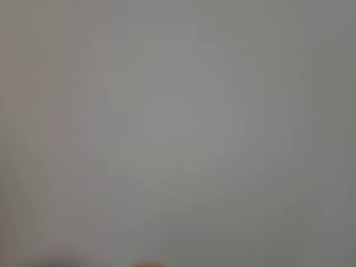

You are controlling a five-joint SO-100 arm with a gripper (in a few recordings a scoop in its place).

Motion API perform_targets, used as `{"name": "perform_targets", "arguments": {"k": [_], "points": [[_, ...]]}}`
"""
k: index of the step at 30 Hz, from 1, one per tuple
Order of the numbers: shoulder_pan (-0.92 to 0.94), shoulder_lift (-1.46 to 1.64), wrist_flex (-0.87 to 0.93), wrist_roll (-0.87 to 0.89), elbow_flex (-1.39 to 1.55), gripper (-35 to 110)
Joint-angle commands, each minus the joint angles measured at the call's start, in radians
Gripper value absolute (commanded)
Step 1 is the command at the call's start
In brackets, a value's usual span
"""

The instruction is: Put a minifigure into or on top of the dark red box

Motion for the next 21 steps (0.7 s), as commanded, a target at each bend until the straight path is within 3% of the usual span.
{"name": "perform_targets", "arguments": {"k": [1, 14, 17, 21], "points": [[0.012, -0.008, 0.017, 0.017, -0.020, 0], [0.015, -0.008, 0.017, 0.028, -0.020, 1], [0.035, -0.011, 0.021, 0.121, -0.028, 6], [0.187, -0.015, 0.066, 0.503, -0.103, 9]]}}
